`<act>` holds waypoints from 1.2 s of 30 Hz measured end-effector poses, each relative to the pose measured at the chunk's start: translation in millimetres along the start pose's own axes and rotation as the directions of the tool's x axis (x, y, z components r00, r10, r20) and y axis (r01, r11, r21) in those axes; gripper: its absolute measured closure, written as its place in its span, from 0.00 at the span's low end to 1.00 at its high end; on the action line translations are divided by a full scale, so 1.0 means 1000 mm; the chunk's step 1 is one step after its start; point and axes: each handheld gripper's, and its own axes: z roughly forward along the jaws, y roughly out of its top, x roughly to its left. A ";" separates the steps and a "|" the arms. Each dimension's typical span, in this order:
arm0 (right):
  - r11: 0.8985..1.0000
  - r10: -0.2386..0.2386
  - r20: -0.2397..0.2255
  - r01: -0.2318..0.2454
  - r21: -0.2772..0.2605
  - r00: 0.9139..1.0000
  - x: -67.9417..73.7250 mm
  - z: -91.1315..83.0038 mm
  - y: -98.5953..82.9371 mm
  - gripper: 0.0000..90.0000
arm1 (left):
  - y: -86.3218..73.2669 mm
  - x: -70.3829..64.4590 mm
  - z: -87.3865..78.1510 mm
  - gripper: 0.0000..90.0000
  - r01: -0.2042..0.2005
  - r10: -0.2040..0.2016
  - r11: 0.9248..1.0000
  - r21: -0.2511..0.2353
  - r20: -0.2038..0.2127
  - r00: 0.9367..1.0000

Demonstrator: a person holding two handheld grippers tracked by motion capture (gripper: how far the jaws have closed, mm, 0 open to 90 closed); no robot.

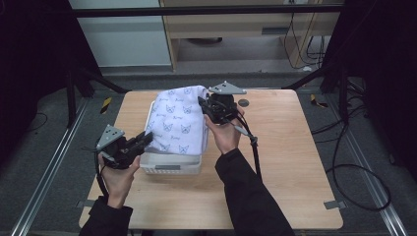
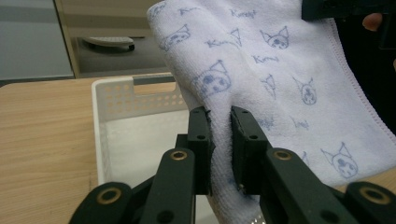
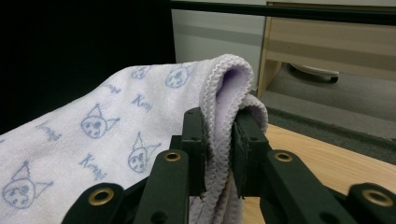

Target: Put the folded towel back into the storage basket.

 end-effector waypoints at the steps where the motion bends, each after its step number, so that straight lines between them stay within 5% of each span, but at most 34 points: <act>1: 1.000 -0.003 -0.002 0.003 0.003 1.000 0.001 0.002 0.000 0.86 | 0.000 0.001 0.000 0.87 0.000 0.000 1.000 0.002 -0.002 1.000; 17: 0.999 -0.012 -0.025 0.013 0.053 1.000 0.019 0.037 -0.007 0.86 | -0.015 0.019 0.001 0.87 0.006 -0.002 0.998 0.068 -0.062 0.998; 36: 0.992 0.010 -0.017 -0.008 0.127 1.000 0.014 0.071 -0.040 0.86 | -0.039 0.033 0.028 0.87 0.011 0.006 0.985 0.170 -0.097 0.995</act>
